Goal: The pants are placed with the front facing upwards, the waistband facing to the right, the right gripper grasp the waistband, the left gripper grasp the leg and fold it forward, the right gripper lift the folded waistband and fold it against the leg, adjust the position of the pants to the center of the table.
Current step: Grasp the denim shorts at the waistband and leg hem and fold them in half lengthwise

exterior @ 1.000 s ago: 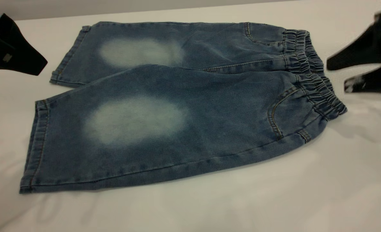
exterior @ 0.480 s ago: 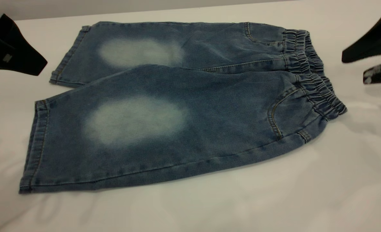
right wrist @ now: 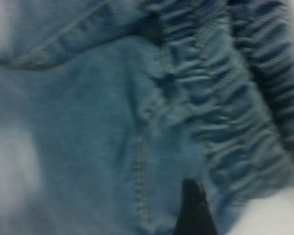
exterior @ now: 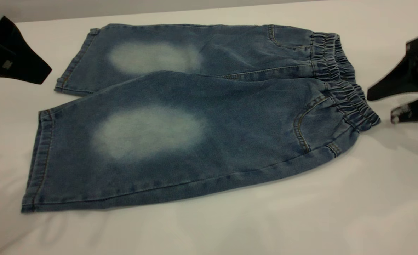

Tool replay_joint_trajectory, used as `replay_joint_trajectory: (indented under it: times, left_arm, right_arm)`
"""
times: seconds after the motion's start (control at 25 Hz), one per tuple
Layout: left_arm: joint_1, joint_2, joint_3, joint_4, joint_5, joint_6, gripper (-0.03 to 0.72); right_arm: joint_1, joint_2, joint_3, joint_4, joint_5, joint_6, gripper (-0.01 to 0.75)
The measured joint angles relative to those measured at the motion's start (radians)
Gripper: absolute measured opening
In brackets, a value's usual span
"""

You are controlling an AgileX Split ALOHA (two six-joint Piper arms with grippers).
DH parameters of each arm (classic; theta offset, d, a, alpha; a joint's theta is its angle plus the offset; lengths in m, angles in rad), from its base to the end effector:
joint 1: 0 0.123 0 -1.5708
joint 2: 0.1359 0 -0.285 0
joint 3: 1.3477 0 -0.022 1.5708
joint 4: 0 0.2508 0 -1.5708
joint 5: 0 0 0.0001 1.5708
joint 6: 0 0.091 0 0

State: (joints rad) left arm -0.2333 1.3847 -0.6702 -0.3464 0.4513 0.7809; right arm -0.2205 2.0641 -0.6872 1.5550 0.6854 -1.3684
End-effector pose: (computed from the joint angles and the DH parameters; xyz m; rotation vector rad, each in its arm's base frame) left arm 0.2362 -0.0700 0.1999 0.9435 2.4347 -0.1128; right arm 0.2830 -0.0043 0.0507 0.4137 2.6799 0.9590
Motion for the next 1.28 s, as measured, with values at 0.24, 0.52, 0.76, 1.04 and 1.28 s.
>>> replay_joint_trajectory:
  times: [0.24,0.52,0.76,1.04,1.28]
  left_arm:
    - [0.0,0.0,0.0,0.0,0.004,0.0,0.333]
    - [0.0,0.0,0.0,-0.003,0.008,0.001,0.333]
    - [0.0,0.0,0.0,-0.003,0.013,0.001,0.333]
    - [0.0,0.0,0.0,-0.005,0.013,0.001,0.333]
    - [0.0,0.0,0.0,-0.005,0.013,0.001,0.333]
  right_arm:
    - [0.0,0.031,-0.001,0.049,-0.005,-0.049,0.424]
    - [0.0,0.094,-0.03,0.072,0.024,-0.063,0.424]
    - [0.0,0.103,-0.03,0.092,0.028,-0.085,0.424]
    - [0.001,0.103,-0.03,0.104,0.032,-0.11,0.424]
    - [0.001,0.105,-0.029,0.124,0.059,-0.133,0.424]
